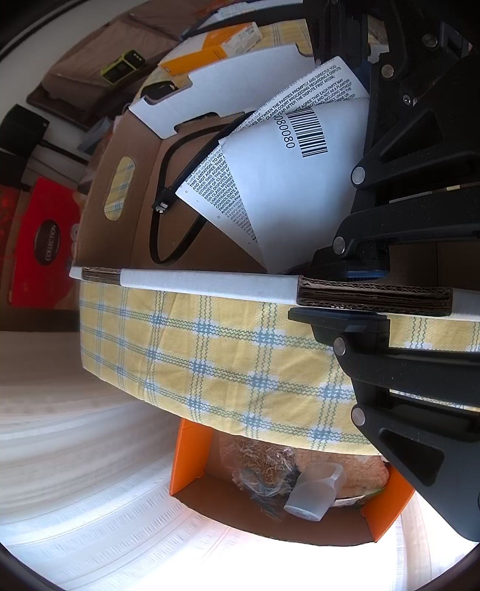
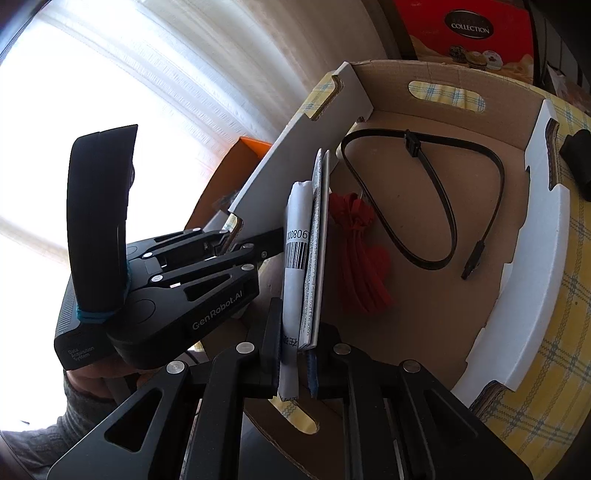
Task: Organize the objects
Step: 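Carry the white papers into the box and lower them, then open the right tool to release the white papers inside the box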
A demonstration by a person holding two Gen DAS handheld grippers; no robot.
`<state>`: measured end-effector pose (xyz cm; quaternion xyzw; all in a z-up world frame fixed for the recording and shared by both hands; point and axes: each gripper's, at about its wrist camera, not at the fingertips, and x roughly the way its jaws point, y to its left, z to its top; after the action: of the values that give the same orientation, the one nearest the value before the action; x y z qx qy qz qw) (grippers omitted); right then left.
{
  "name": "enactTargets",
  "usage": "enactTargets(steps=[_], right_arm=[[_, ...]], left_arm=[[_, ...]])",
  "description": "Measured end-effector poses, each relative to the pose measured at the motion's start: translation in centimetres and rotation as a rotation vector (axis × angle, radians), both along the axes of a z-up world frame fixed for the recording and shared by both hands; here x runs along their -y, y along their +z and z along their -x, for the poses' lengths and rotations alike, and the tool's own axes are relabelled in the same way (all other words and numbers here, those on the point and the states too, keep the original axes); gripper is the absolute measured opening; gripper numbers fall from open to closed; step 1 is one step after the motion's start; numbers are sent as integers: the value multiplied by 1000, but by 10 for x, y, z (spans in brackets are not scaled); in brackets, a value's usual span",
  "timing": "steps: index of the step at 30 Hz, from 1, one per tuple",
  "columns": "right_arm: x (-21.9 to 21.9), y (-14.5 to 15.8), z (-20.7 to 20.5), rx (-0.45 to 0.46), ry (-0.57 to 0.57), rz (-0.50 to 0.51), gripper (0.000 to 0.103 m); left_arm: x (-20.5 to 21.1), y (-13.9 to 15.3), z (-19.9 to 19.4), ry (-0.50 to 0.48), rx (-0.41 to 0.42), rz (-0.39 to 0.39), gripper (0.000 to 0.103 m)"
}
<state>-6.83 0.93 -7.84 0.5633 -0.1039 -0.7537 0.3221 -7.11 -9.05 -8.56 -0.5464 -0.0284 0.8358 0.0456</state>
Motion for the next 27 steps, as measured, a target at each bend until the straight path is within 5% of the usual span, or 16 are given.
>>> enactTargets(steps=[5,17,22,27], right_arm=[[-2,-5,3,-47,-51,-117,11],[-18,12,14,-150,-163,-217,9],[2,18,5,-80,-59,-109,9],[22,3,-3,-13,55,-123,16]], left_arm=[[0,0,0,-1,0,-1,11],[-6,1,-2,-17,-1,12,11],[-6,0,-1,-17,0,6,11],[-5,-1,1,-18,0,7,11]])
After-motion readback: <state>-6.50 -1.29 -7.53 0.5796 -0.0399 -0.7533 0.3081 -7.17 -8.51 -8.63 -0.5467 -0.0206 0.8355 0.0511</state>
